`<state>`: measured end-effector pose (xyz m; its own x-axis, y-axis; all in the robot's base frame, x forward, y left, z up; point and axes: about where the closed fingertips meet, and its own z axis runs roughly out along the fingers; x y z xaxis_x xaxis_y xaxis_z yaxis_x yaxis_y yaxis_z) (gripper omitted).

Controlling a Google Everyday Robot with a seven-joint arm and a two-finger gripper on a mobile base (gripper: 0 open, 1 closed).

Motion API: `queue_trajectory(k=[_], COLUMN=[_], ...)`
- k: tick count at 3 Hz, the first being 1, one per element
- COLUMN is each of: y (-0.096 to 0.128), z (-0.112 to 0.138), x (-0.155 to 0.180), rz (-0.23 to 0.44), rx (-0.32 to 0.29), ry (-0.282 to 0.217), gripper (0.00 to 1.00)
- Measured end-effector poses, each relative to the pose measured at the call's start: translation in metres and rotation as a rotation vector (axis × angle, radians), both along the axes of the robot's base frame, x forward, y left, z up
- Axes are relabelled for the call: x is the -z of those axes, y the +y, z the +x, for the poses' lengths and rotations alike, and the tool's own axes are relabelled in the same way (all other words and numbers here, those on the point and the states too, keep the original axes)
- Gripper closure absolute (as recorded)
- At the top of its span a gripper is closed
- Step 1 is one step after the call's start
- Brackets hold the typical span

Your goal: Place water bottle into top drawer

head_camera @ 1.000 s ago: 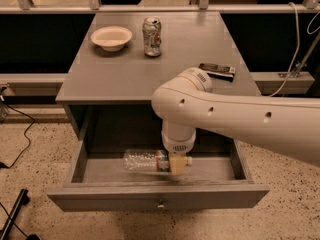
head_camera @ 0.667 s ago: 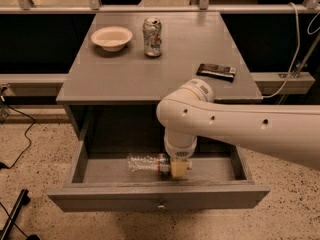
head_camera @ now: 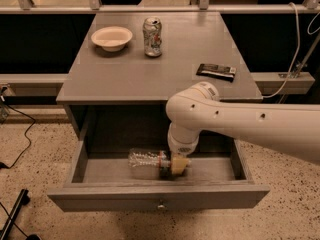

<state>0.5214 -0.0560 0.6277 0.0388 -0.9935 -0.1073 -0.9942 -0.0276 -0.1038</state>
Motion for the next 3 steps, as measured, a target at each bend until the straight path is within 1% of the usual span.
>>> queue_trajectory(k=[1, 3], y=[0.0018, 0.0015], z=[0.002, 0.001], x=[-0.0008, 0.0006], rz=[0.002, 0.0], rx=[-0.019, -0.02], ry=[-0.005, -0.002], gripper=[0.59, 0.13])
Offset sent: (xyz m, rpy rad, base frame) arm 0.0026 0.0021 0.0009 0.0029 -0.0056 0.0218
